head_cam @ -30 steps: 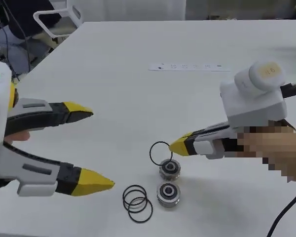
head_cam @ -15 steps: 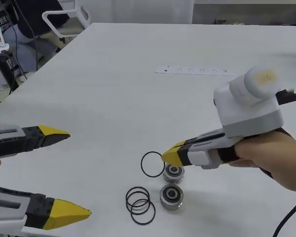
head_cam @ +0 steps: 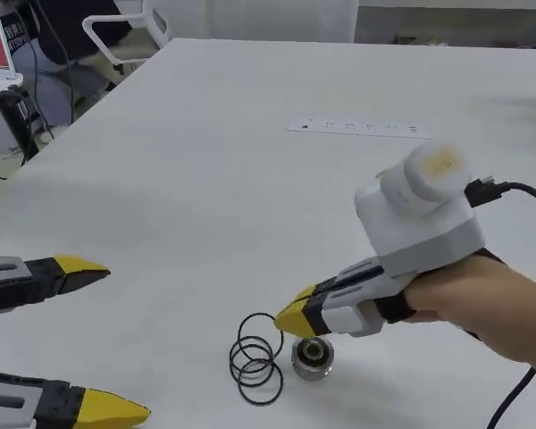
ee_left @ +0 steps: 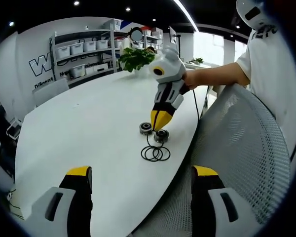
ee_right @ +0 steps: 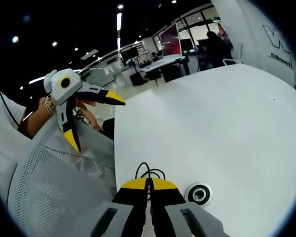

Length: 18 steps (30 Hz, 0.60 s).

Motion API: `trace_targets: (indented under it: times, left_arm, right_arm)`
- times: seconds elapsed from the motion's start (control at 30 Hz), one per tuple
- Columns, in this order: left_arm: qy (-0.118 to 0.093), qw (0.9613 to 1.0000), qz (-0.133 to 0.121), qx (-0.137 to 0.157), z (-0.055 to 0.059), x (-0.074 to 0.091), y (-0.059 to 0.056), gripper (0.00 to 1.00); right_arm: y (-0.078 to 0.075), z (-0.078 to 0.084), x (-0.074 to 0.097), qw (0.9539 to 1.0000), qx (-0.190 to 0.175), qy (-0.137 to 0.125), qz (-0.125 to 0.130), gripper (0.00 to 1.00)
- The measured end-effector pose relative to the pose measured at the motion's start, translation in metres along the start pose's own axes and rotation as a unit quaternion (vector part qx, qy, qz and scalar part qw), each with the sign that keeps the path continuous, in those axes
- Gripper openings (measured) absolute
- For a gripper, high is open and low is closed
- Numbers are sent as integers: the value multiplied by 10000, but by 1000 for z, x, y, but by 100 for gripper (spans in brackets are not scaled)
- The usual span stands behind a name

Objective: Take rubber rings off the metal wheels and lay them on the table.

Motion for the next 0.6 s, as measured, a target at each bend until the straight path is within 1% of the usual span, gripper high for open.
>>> trace_targets:
  times: [0.1,0.3,0.47,0.6]
  left_arm:
    - [49,10000,36,28,3,-2,-2,81]
    - [134,9999,-6,100,8,-2,-2,80]
    - [125,9998,-23,177,10,-3,-1,80]
    - [97,9997,-75,222,10,-3,0,79]
  right_arm:
    - [-1,4,-3,9999,3,105,-61,0]
    - [3,14,-12,9992,95,361,-134,0]
    - [1,22,-16,9978,298,590,-14,0]
    - [0,21,-18,9977,347,572,73,0]
Point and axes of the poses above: the centre of the closed fingertips' face, and the gripper's own axes: x roughly backward along the fingers, y roughly to its left, z roughly out of its underside, the point moved 6 cm from there along x, roughly backward along the fingers, and after that the axes turned 15 degrees about -y, right-handed, at the moved point
